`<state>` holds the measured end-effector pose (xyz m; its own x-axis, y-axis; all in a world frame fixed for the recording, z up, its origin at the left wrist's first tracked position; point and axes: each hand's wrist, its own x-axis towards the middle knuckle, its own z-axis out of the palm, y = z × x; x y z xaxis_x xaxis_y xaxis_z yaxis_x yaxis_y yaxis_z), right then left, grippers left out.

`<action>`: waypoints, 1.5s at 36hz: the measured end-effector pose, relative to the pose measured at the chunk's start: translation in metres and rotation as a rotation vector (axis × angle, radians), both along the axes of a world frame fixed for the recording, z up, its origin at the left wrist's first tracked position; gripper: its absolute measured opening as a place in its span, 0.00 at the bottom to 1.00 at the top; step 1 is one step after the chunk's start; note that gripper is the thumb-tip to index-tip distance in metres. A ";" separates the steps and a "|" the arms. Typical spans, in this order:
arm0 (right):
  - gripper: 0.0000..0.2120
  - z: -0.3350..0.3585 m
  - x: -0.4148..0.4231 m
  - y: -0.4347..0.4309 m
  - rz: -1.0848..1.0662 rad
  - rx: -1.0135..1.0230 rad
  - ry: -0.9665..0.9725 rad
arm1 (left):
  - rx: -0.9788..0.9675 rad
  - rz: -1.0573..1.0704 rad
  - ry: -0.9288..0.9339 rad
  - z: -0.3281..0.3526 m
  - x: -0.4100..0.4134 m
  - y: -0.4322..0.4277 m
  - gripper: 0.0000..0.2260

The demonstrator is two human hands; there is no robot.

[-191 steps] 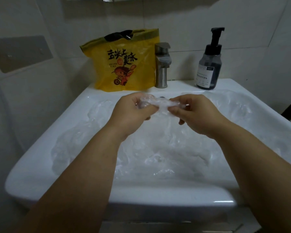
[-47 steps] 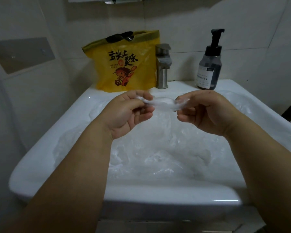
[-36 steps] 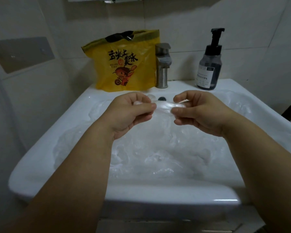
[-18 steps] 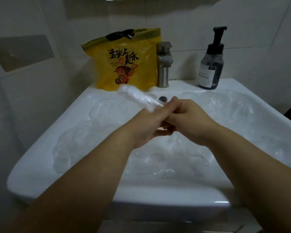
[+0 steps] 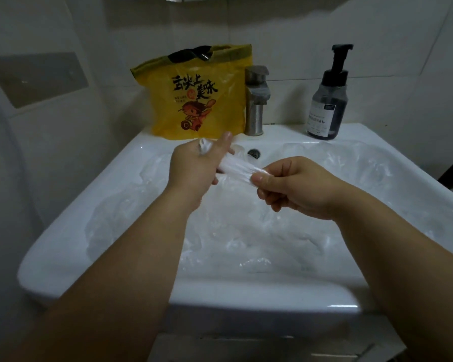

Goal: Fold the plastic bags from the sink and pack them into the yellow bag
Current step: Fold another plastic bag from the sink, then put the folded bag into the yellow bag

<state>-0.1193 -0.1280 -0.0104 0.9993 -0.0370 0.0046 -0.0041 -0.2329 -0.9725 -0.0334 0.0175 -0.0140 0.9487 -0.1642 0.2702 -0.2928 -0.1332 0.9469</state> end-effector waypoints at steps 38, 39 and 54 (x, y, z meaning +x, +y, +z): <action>0.13 0.132 0.143 -0.013 -0.354 -0.158 -0.381 | 0.280 0.220 -0.437 0.157 0.138 0.013 0.07; 0.13 0.131 0.150 -0.015 -0.365 -0.167 -0.387 | 0.316 0.218 -0.447 0.158 0.147 0.009 0.08; 0.13 0.122 0.194 -0.025 -0.350 -0.241 -0.448 | 0.903 -0.058 -0.212 0.154 0.193 -0.022 0.17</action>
<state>0.0744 -0.1529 0.1111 0.8269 -0.3082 0.4704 0.2766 -0.5055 -0.8173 0.1596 -0.0048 0.1399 0.8778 -0.4425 0.1837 -0.4772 -0.7733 0.4176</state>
